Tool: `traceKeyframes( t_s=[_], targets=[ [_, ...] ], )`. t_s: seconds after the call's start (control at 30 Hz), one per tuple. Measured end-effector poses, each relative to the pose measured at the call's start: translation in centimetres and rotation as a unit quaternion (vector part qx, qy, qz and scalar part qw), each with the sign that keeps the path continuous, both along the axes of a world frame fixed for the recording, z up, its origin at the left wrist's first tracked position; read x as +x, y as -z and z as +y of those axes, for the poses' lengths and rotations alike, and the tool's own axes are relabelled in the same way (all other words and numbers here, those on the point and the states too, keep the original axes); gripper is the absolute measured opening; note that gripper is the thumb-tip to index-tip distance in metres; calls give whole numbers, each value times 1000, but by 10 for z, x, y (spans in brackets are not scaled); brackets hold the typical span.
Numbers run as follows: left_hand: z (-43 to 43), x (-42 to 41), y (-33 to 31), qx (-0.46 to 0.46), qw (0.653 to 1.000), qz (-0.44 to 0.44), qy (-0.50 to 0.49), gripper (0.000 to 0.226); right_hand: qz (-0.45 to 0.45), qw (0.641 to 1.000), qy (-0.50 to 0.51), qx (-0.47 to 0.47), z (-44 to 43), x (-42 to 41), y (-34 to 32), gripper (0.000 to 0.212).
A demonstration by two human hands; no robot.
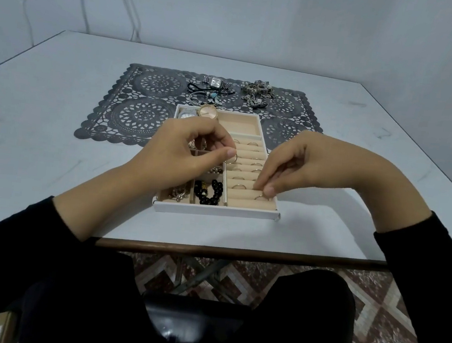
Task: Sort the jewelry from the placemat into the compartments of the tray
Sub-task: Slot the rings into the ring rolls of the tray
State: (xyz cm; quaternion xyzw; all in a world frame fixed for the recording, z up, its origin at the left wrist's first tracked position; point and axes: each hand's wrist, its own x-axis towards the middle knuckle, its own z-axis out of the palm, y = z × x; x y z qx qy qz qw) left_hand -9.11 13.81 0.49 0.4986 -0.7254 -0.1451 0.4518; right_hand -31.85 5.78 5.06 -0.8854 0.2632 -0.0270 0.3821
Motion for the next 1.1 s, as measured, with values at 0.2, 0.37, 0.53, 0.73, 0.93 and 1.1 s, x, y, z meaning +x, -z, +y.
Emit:
traceKeyframes(
  t_s=[0.2,0.37,0.53,0.73,0.93,1.1],
  targets=[
    [-2,-3,-3,-17,999,-21,43,7,-234,958,154,61,-38,-8,21,24],
    [-3,-7,-3,-5,995,-42,95,7,-181,913,337,-138,-73,5,49,20],
    [-6,-9,-1,-1,986,-98,135,9,-70,907,320,-263,-80,12,62,35],
    [-5,-9,-1,19,980,-121,156,10,-31,914,284,-288,-74,15,67,34],
    [-5,-8,-2,29,972,-143,184,10,-16,917,284,-278,-76,13,67,35],
    [-6,-5,-4,59,967,-145,202,11,-10,917,279,-283,-75,13,66,35]
  ],
)
